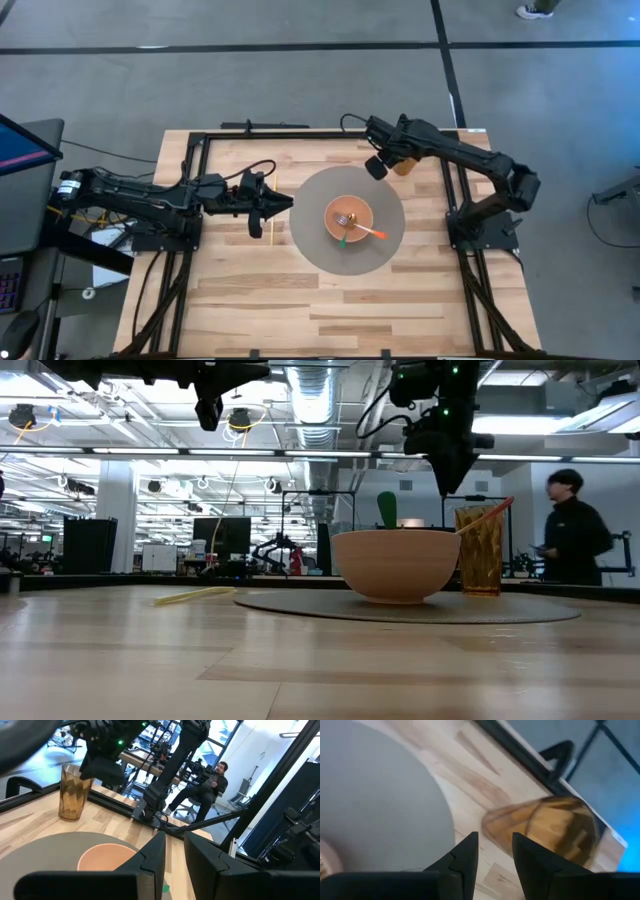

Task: Pick & Place Utensil
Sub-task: Put the brown cup on top of the orange bowl on the gray mat

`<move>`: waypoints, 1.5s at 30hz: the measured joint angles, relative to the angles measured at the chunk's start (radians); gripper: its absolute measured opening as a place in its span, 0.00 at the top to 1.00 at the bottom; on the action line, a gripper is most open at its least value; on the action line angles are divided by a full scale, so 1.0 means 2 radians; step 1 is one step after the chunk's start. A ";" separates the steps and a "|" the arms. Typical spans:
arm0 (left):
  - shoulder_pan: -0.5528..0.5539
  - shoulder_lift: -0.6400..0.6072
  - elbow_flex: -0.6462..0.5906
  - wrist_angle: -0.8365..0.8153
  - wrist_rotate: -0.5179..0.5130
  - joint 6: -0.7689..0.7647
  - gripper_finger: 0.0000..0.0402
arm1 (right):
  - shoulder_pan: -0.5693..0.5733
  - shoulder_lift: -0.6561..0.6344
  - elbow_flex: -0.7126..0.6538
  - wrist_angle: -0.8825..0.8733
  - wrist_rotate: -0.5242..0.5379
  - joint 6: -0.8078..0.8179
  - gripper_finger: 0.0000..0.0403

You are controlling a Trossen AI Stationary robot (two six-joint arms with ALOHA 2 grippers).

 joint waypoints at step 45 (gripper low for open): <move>-0.001 0.000 0.000 0.001 0.000 -0.004 0.82 | -0.020 0.002 -0.094 0.015 0.039 0.070 0.73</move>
